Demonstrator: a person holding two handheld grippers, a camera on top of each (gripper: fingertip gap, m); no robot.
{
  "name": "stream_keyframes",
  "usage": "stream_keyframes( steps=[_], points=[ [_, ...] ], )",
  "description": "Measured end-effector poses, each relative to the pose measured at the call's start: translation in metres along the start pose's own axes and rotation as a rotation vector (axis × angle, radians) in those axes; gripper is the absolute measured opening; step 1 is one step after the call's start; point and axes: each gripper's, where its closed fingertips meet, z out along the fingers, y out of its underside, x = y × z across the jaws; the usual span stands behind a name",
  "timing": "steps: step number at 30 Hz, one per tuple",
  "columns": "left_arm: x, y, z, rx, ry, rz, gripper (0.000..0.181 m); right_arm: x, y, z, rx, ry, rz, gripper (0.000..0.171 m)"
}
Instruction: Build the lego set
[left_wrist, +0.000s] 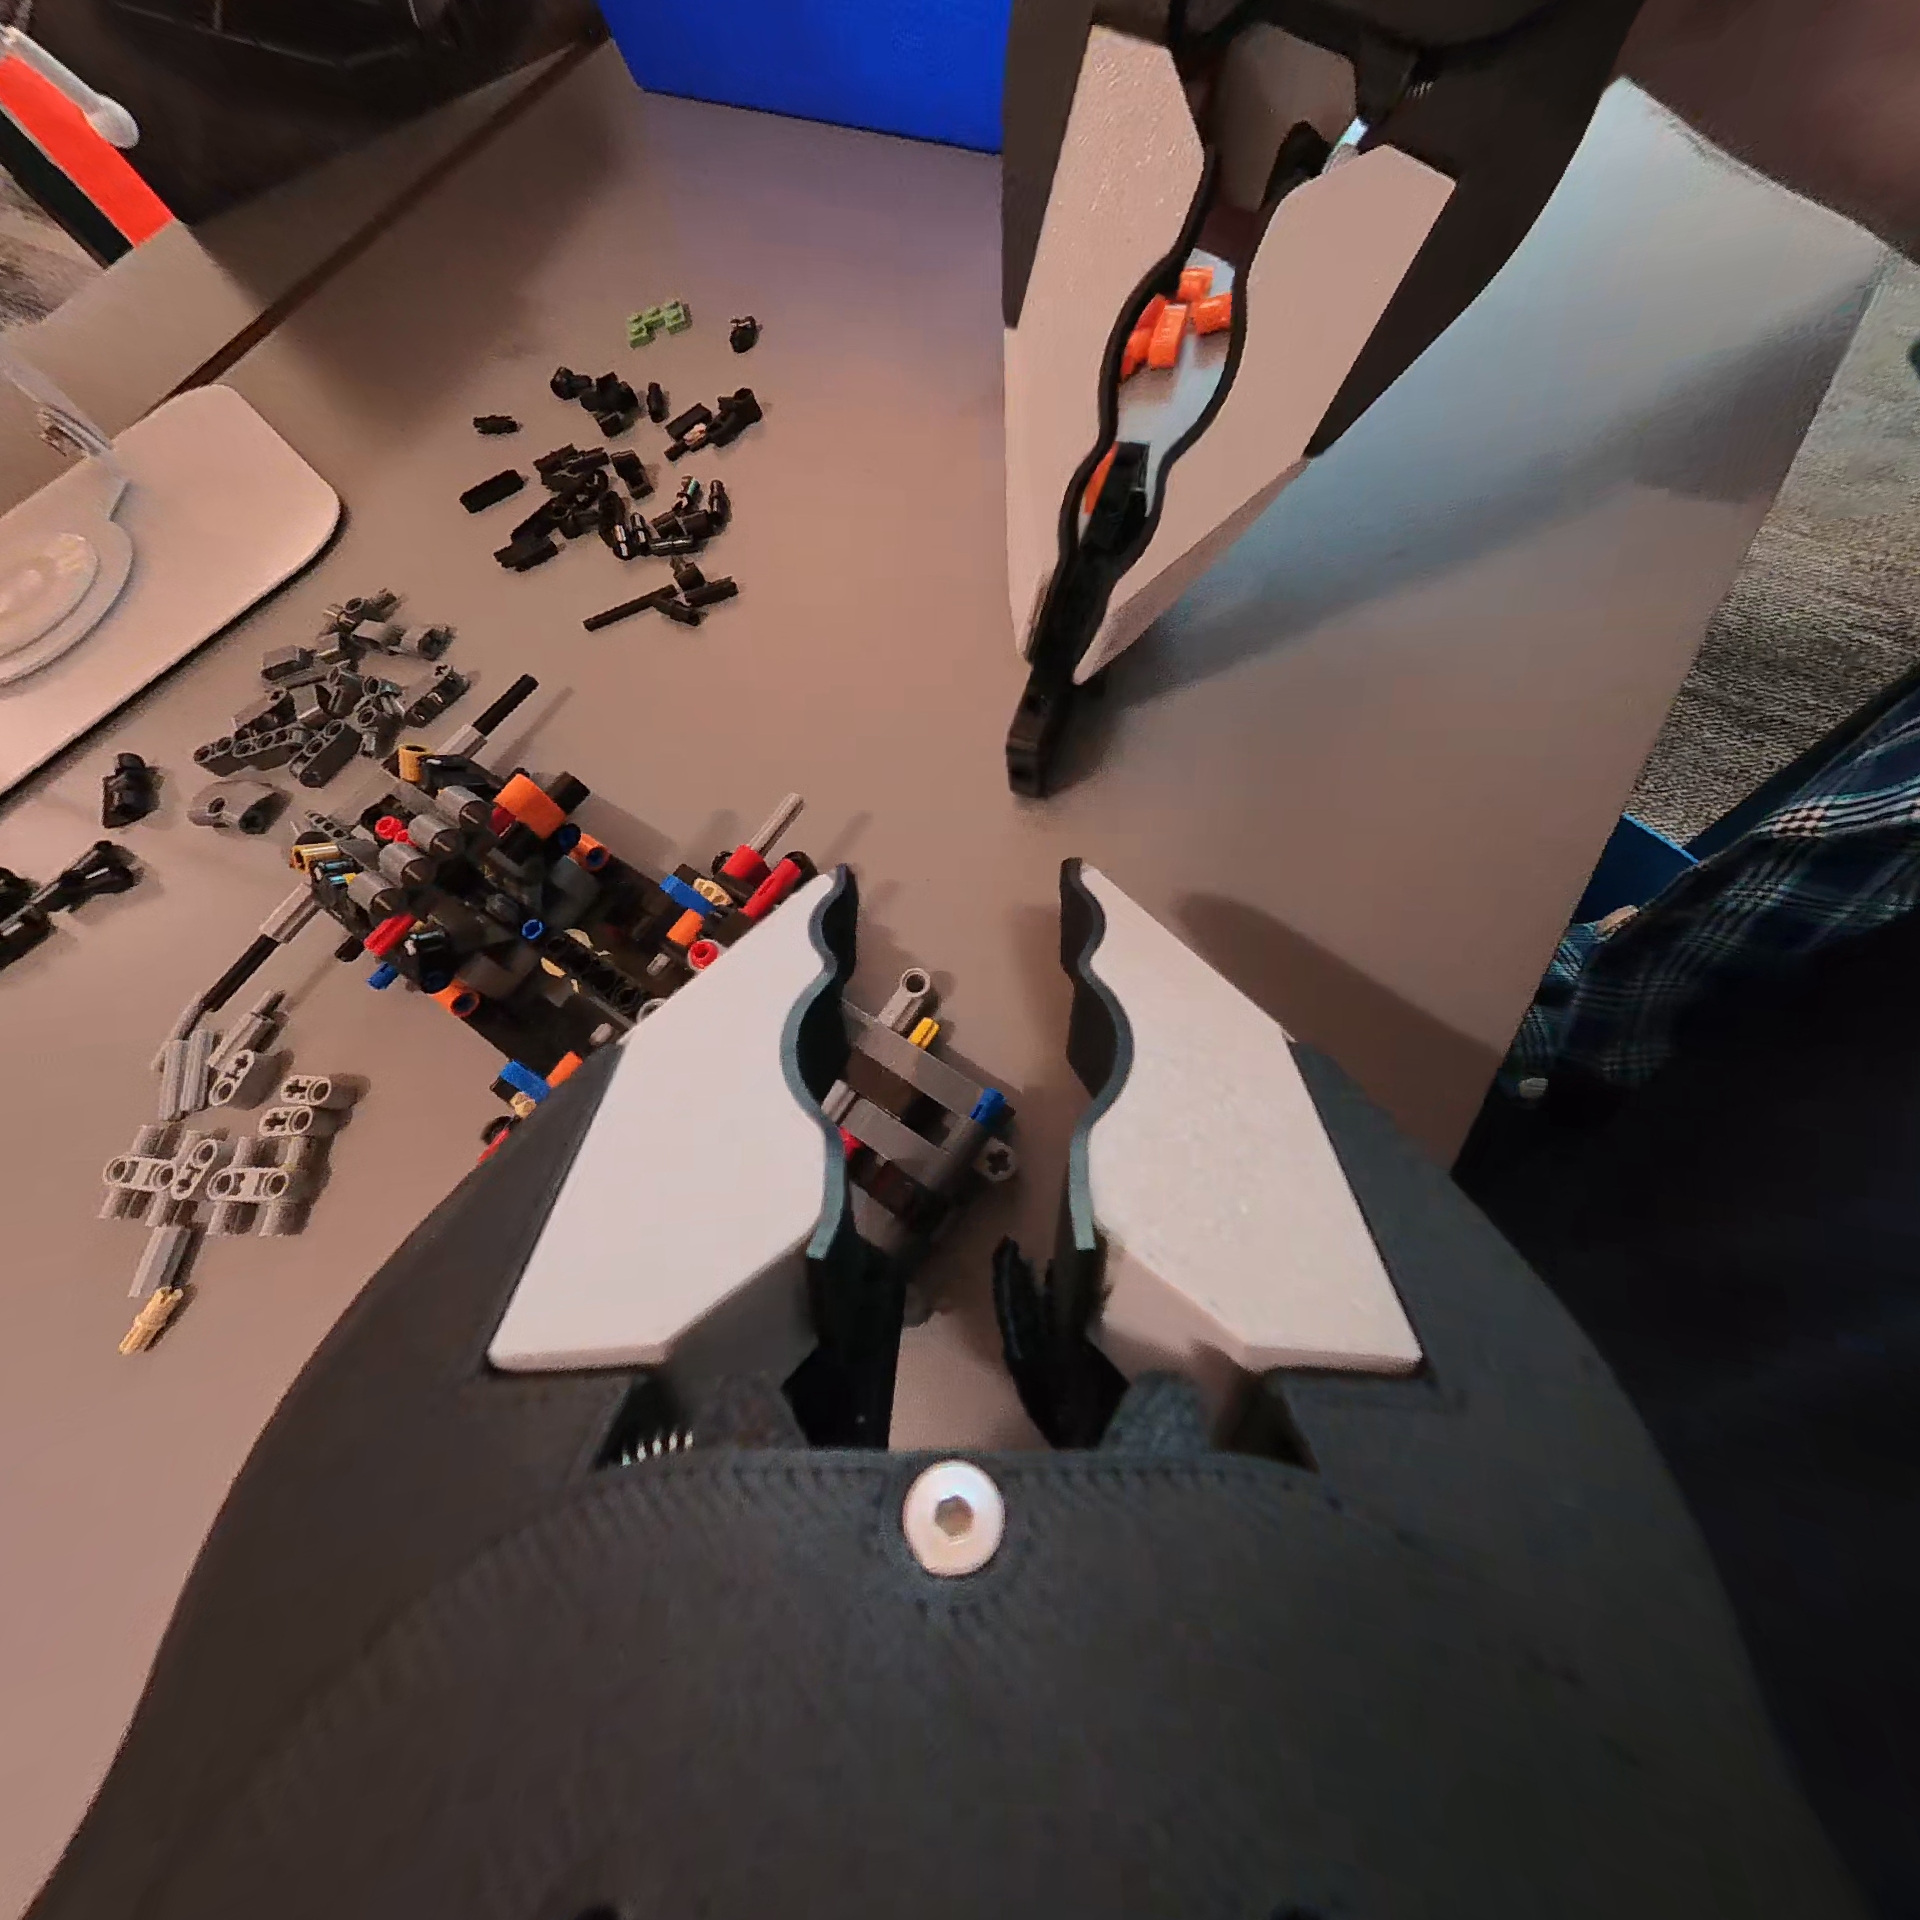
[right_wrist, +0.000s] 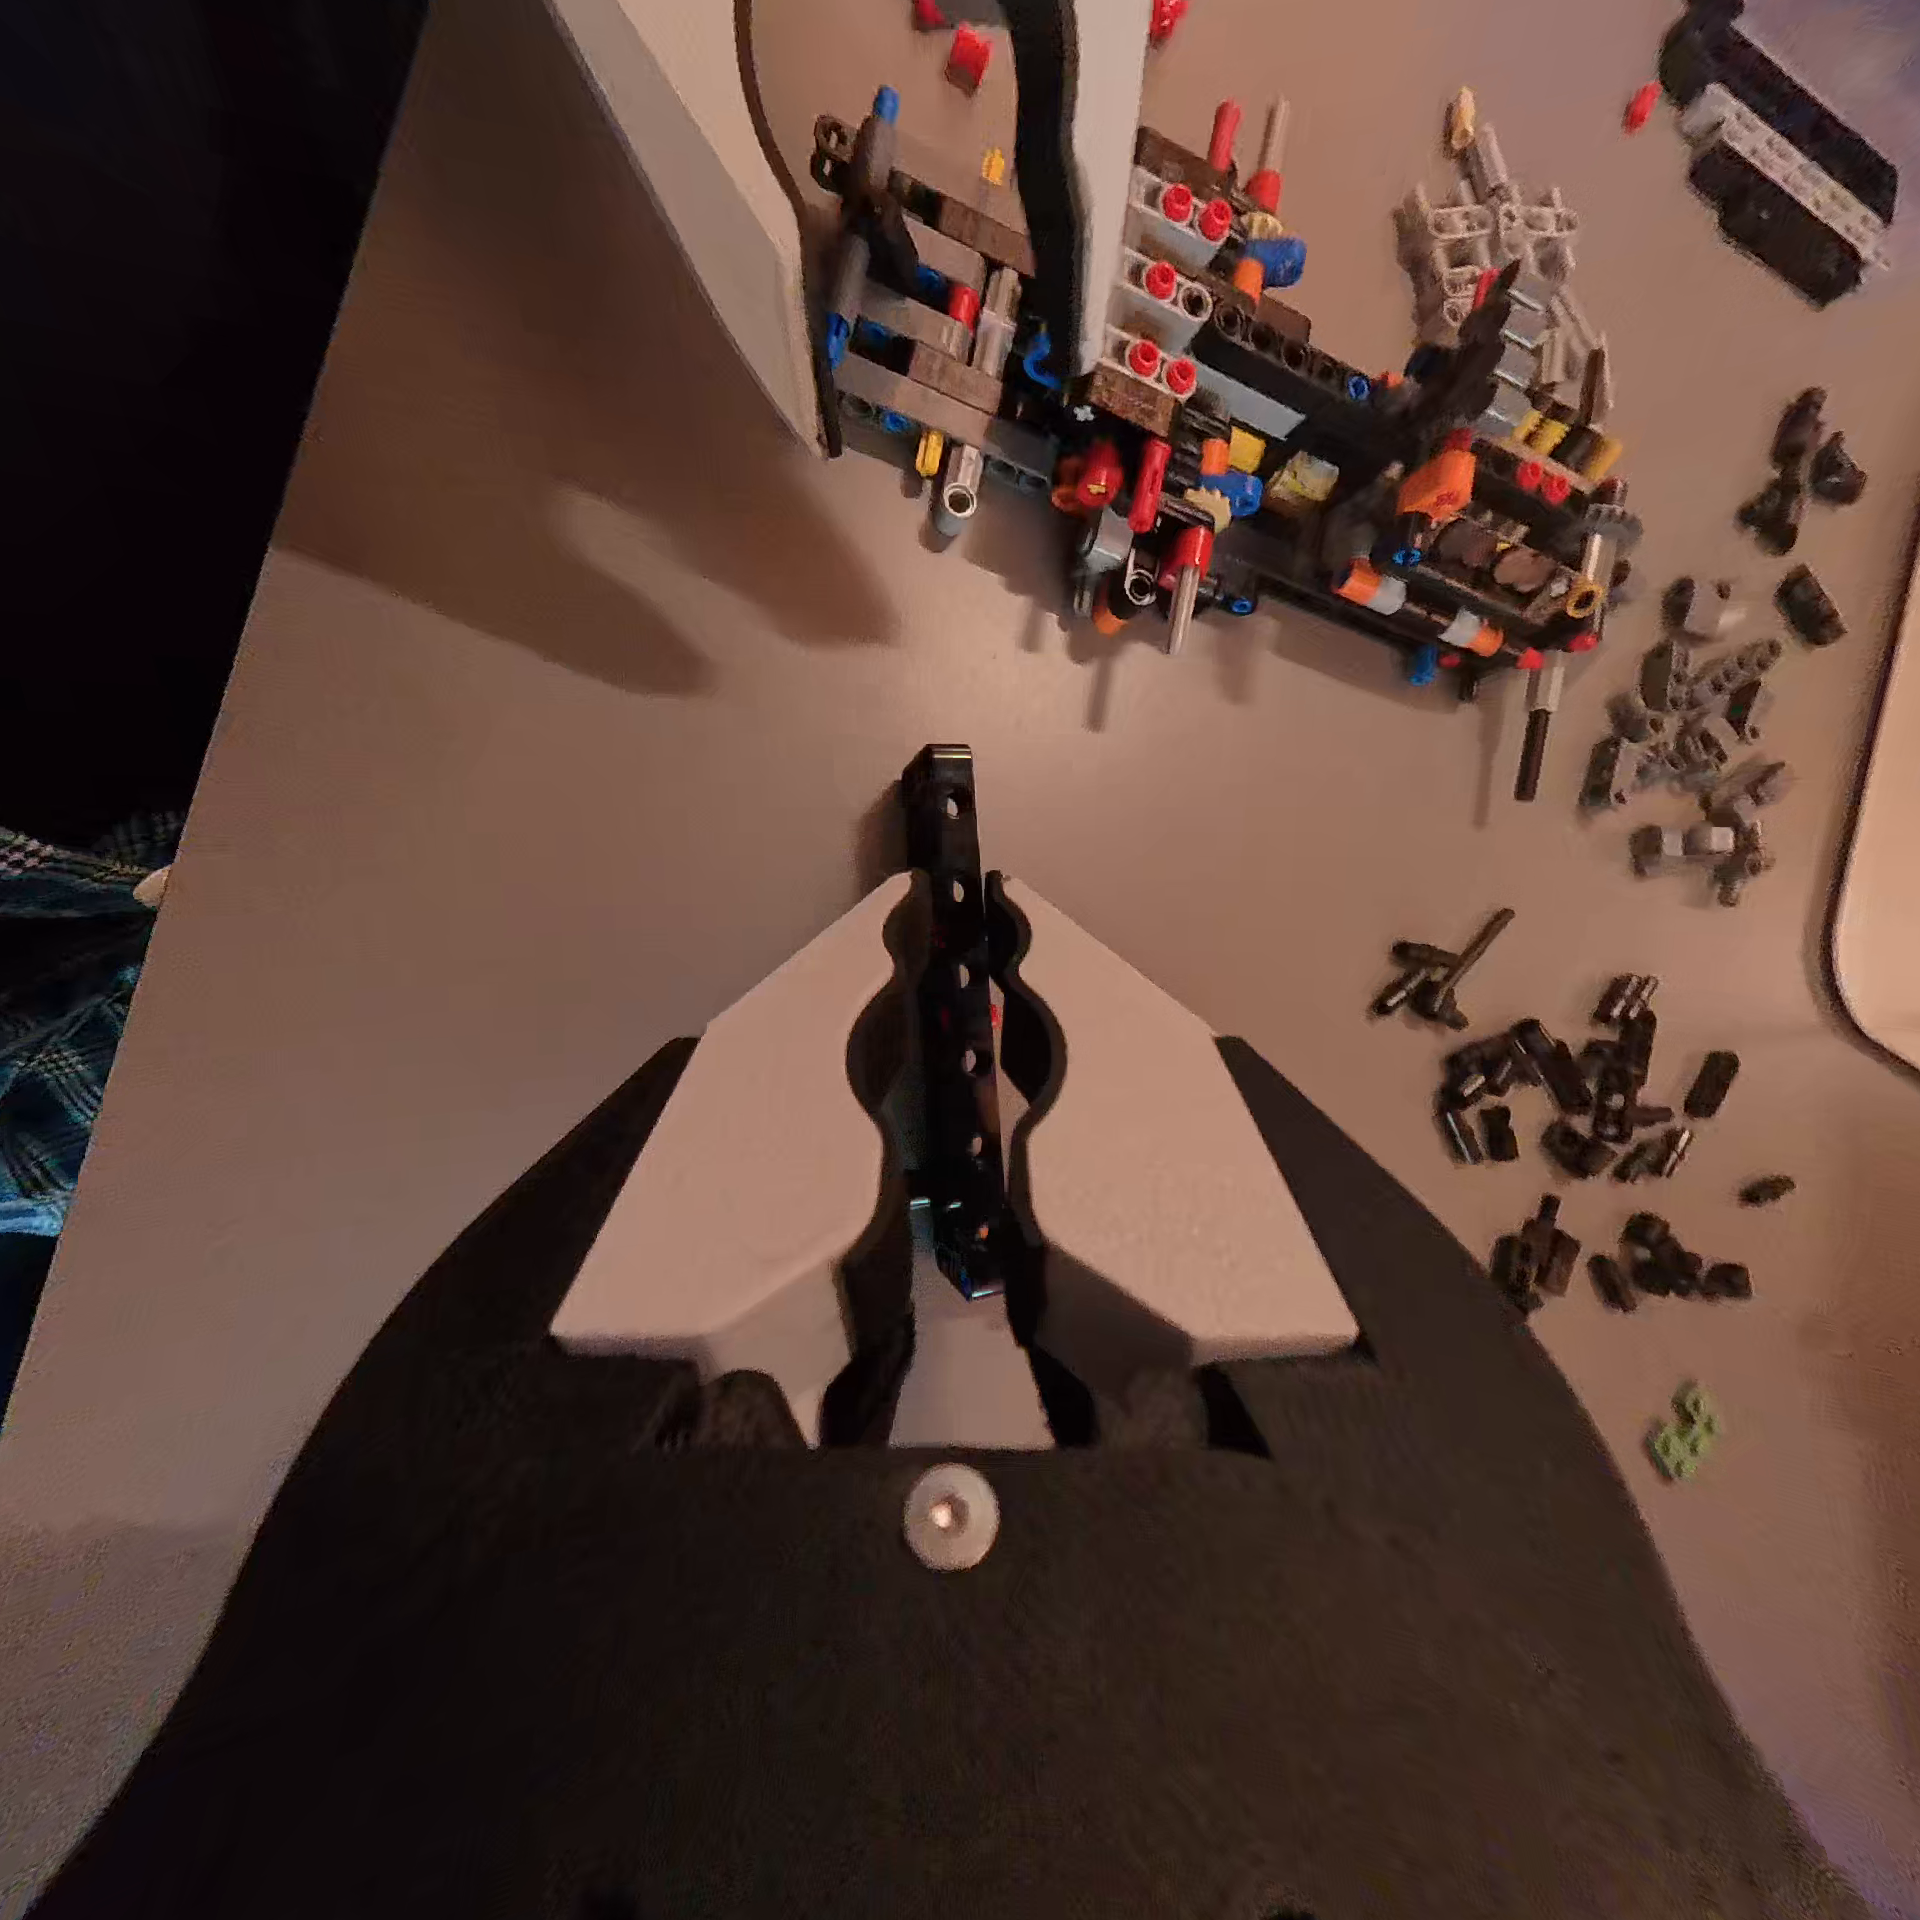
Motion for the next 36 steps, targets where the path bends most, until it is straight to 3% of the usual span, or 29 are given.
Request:
stream_keyframes(
  steps=[6,12,19,23,27,30,36],
  points=[
    [-0.018,-0.003,-0.017,0.035,-0.053,-0.022,0.045,0.002,-0.007,0.002,0.001,-0.052,0.035,0.041],
    [-0.051,0.014,-0.051,0.003,-0.158,-0.031,0.044,0.014,-0.020,-0.015,0.107,-0.031,0.106,0.044],
    [-0.138,0.077,-0.130,-0.133,-0.410,-0.165,0.029,0.034,-0.034,-0.033,0.187,0.057,0.146,0.036],
    [-0.193,0.139,-0.195,-0.281,-0.561,-0.264,0.027,0.038,-0.042,-0.032,0.210,0.069,0.154,0.035],
    [-0.220,0.207,-0.243,-0.393,-0.582,-0.433,0.023,0.038,-0.052,-0.031,0.225,0.074,0.151,0.032],
    [-0.222,0.234,-0.250,-0.405,-0.520,-0.479,0.022,0.038,-0.057,-0.031,0.239,0.070,0.153,0.032],
    [-0.212,0.243,-0.235,-0.444,-0.438,-0.384,0.022,0.040,-0.061,-0.028,0.237,0.061,0.157,0.031]
  ],
)
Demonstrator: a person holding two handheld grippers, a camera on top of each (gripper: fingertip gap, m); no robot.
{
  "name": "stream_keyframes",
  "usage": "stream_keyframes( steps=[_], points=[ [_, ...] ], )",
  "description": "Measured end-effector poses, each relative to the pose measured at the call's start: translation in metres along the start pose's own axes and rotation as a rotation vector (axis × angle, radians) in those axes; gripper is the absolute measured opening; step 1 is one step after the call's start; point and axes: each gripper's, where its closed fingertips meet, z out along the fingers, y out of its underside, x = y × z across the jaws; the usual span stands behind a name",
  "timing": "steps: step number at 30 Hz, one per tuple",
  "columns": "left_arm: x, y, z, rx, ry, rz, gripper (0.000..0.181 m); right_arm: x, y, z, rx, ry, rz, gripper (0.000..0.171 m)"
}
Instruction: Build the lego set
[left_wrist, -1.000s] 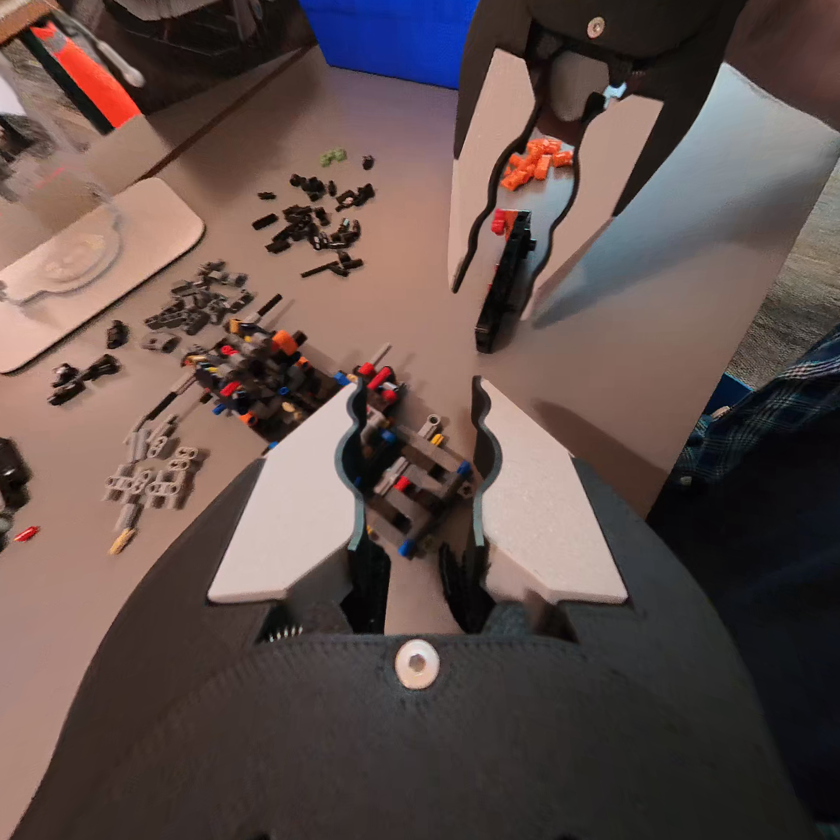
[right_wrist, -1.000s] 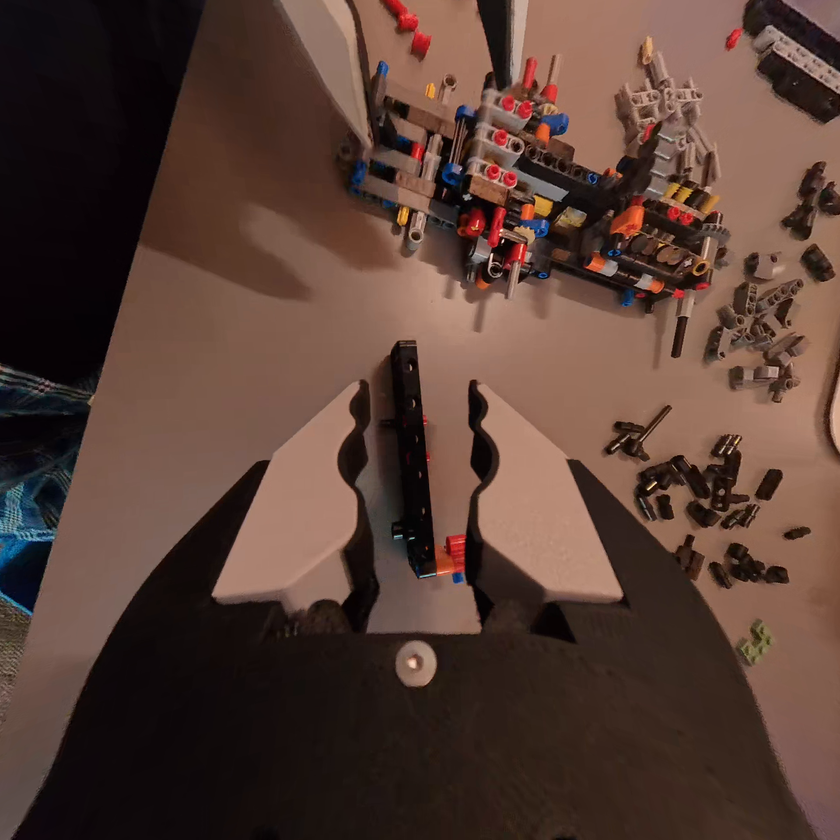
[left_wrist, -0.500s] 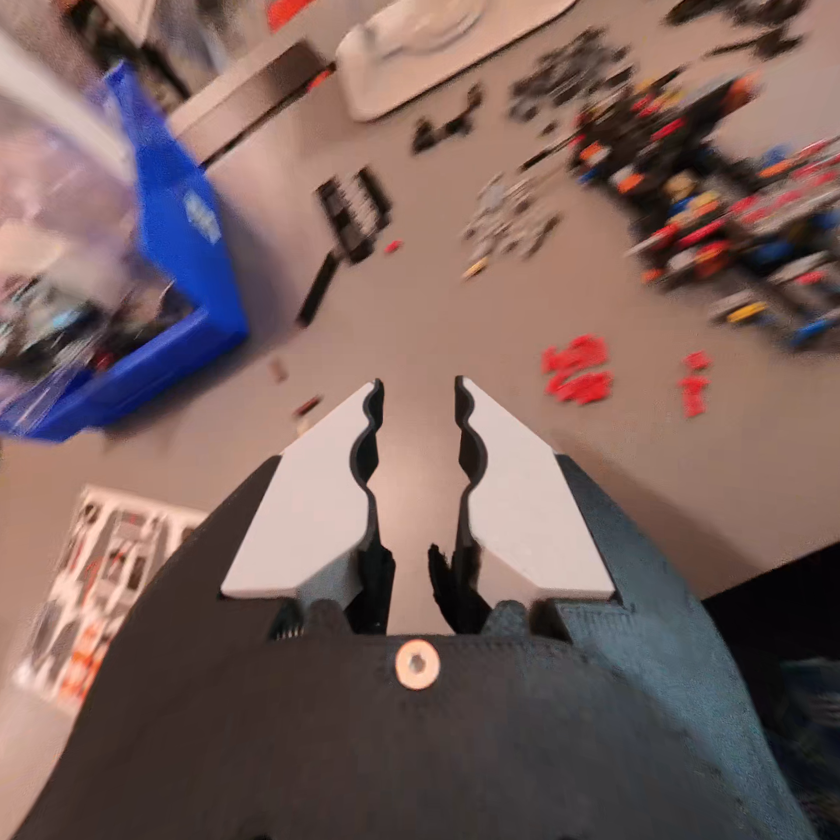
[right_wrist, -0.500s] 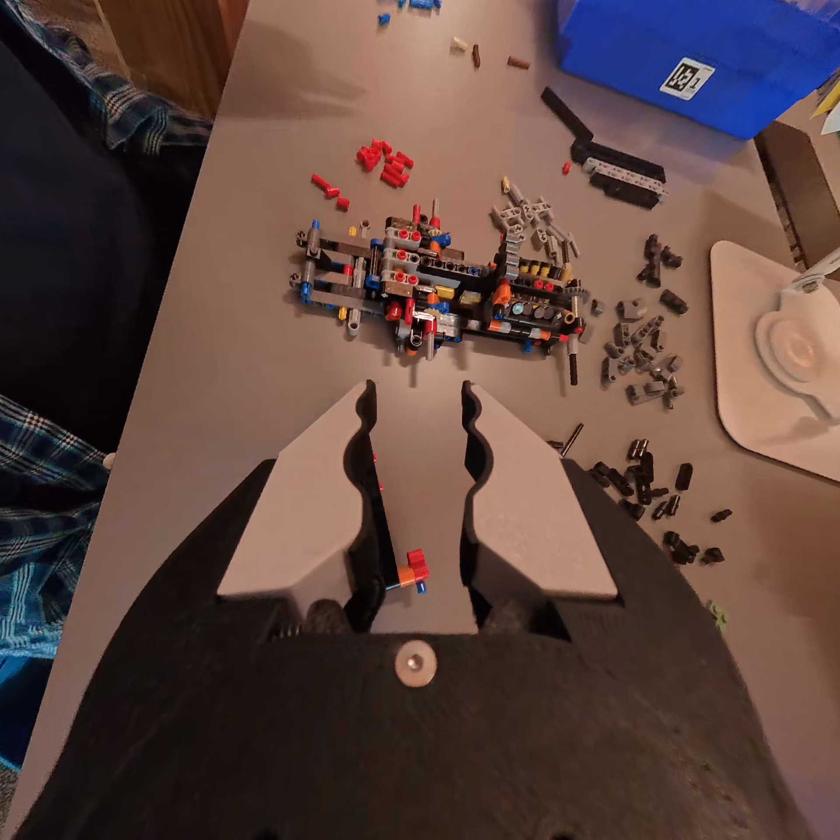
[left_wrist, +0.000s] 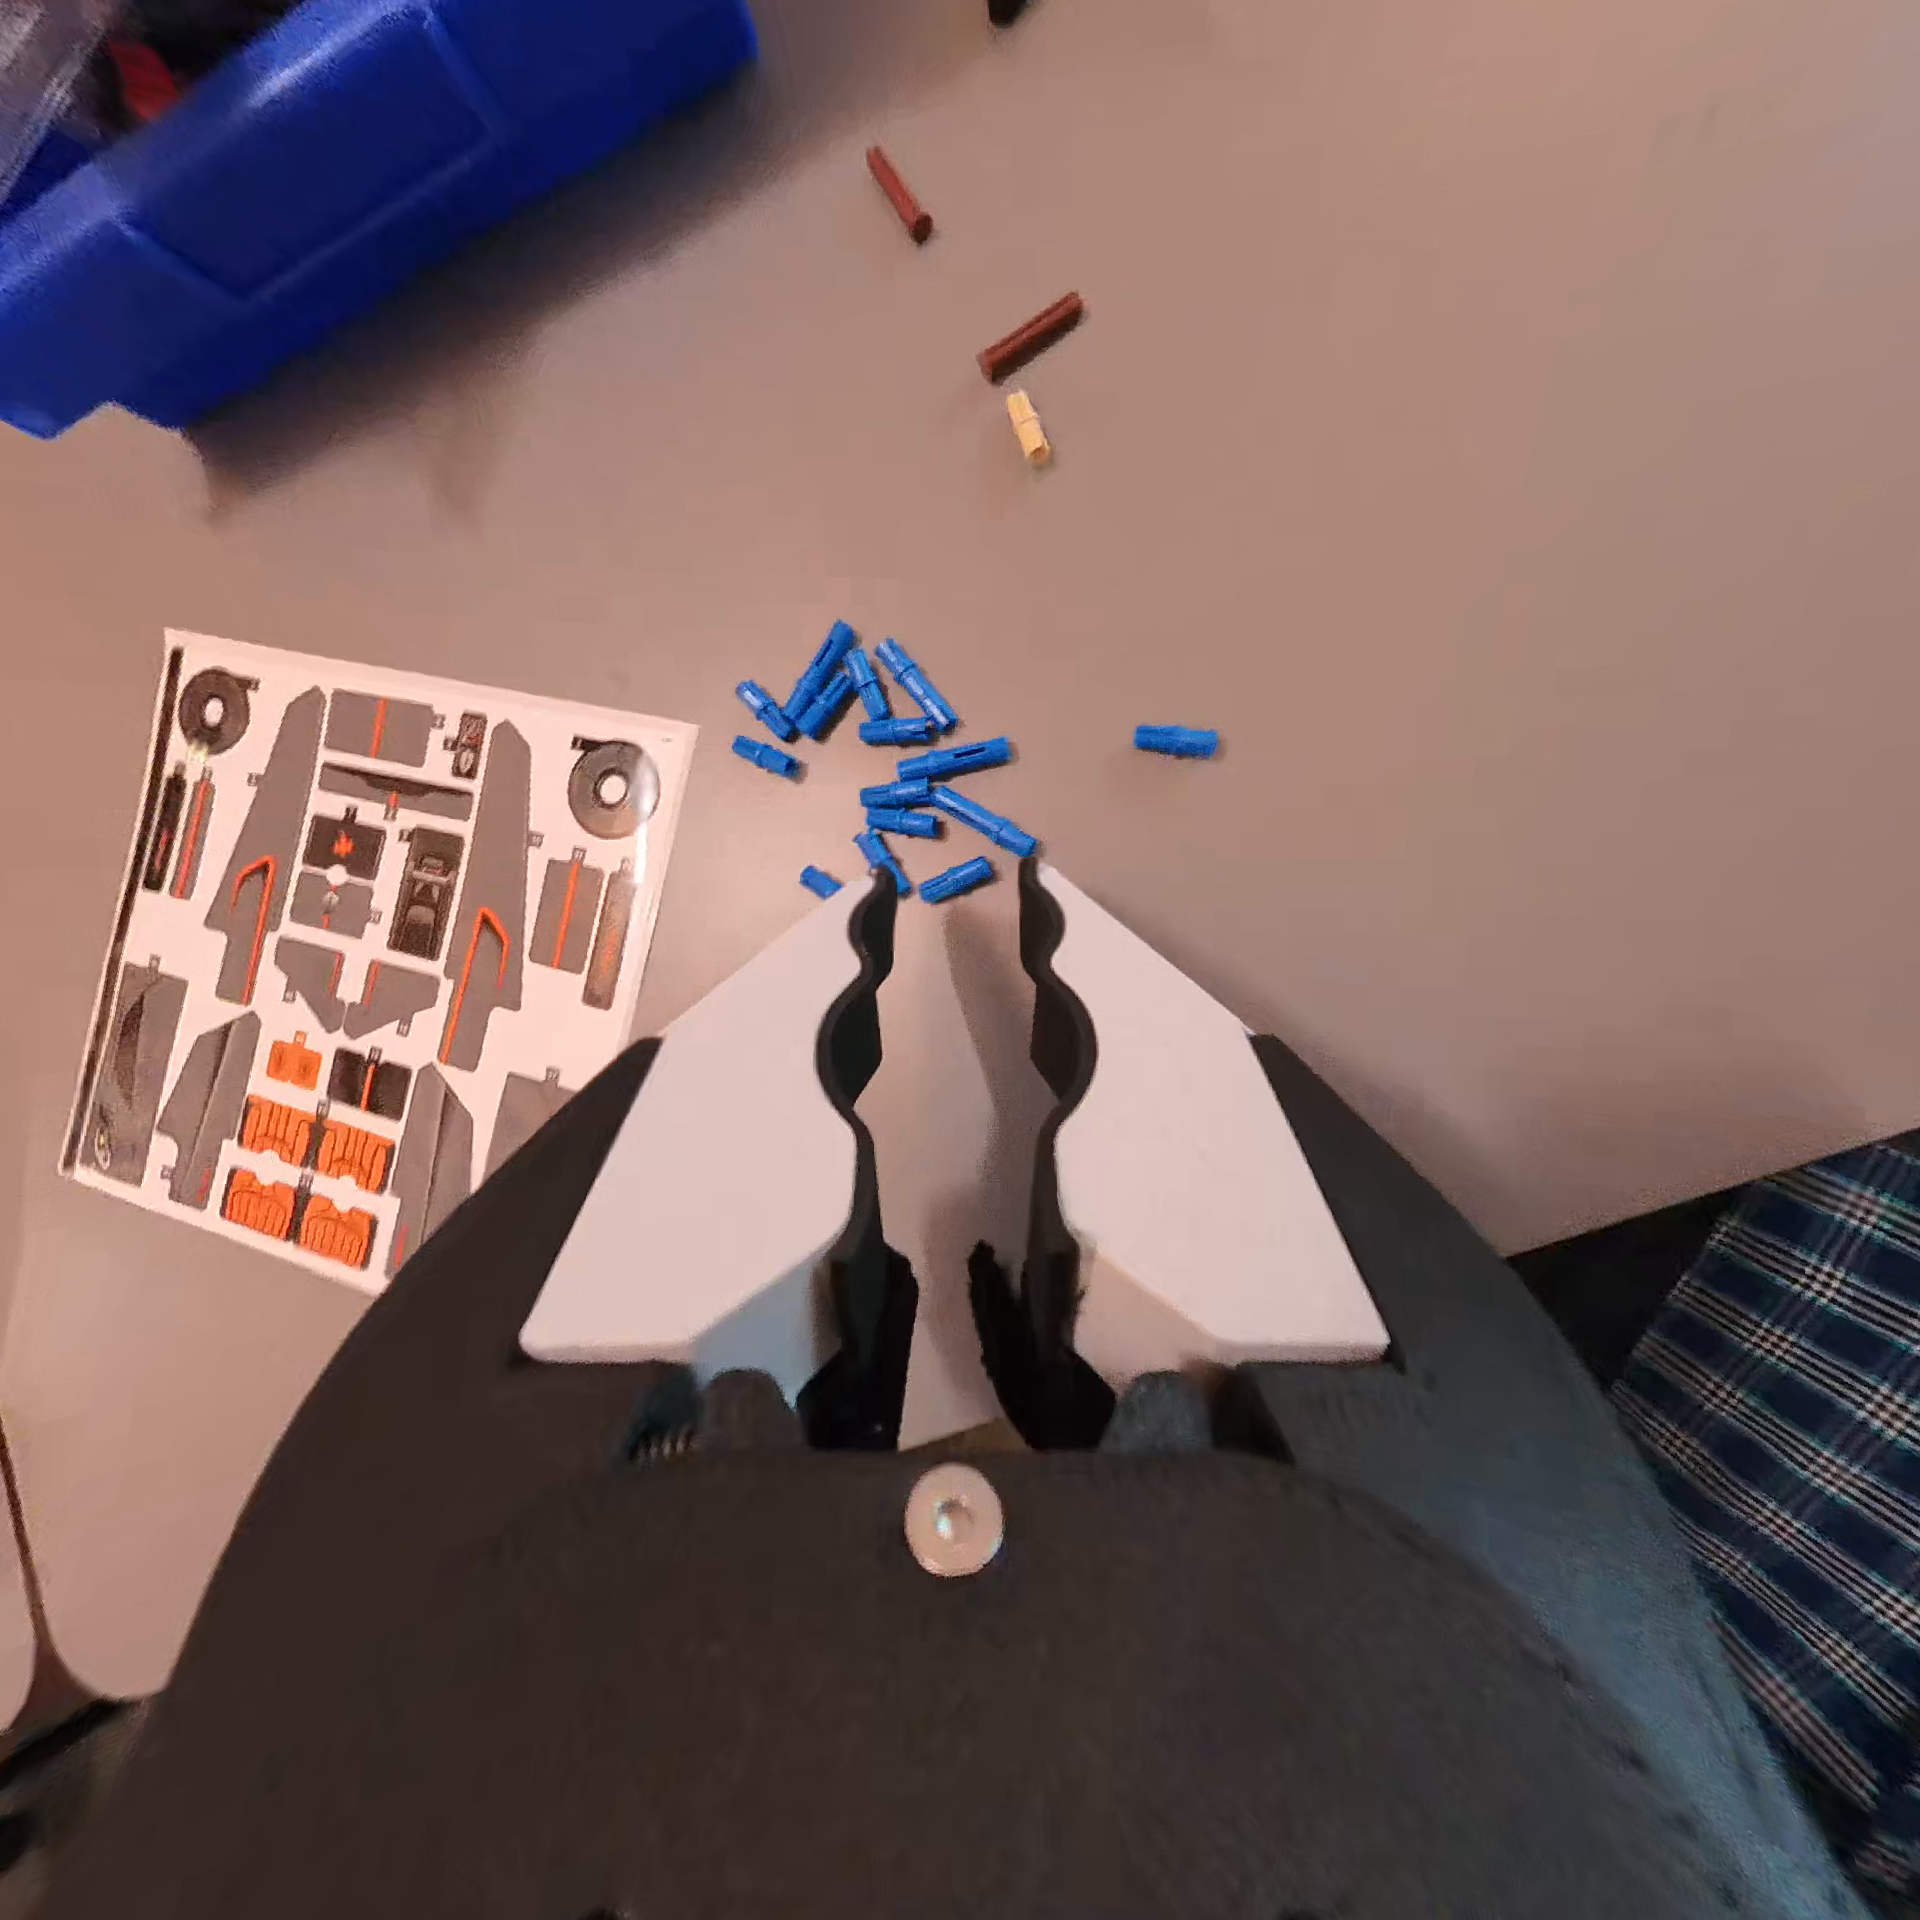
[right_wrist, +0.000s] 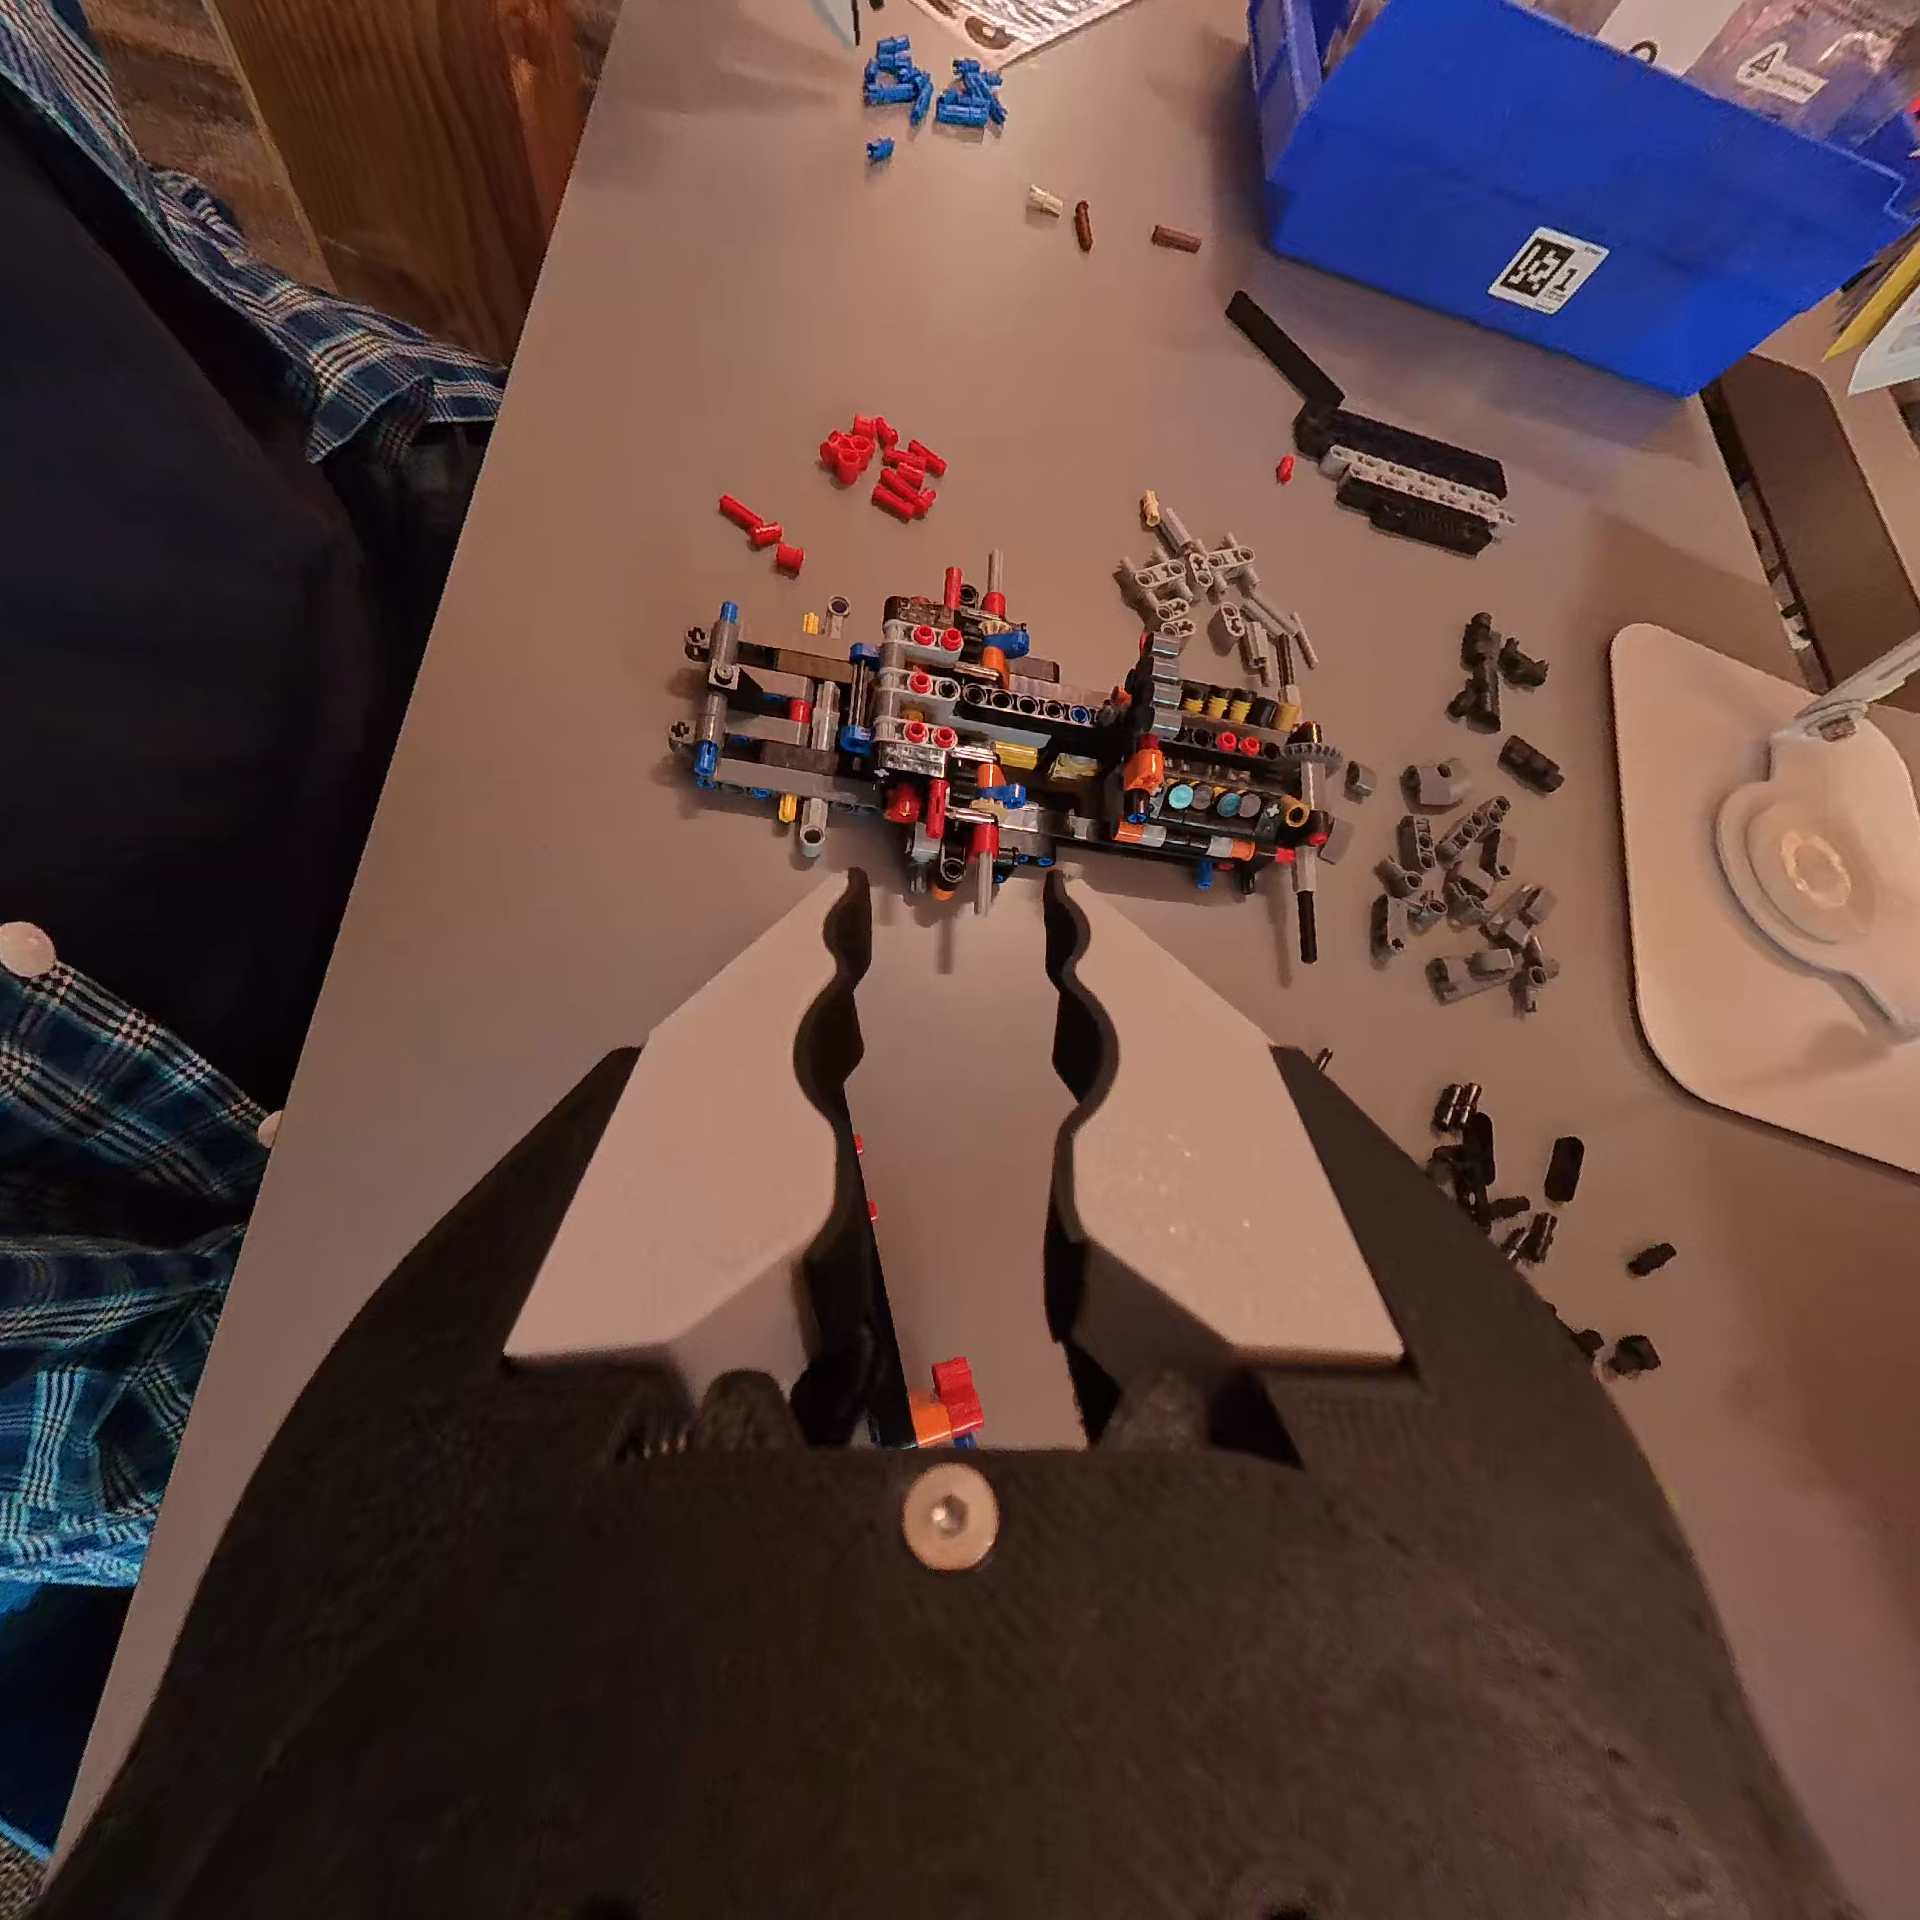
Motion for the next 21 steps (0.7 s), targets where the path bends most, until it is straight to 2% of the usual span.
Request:
stream_keyframes(
  steps=[3,6,12,21],
  points=[
    [0.005,-0.001,0.004,-0.003,-0.003,0.022,0.024,0.000,-0.001,0.002,0.005,-0.005,0.005,0.030],
    [0.008,-0.005,0.010,-0.027,0.002,-0.083,0.027,0.000,-0.003,0.004,0.011,-0.006,0.005,0.030],
    [0.009,-0.001,0.021,-0.097,-0.011,-0.158,0.016,-0.001,-0.004,0.004,0.041,-0.006,0.009,0.029],
    [0.010,-0.006,0.024,-0.095,0.022,-0.222,0.003,0.001,-0.001,-0.001,0.079,-0.007,0.028,0.026]
  ],
)
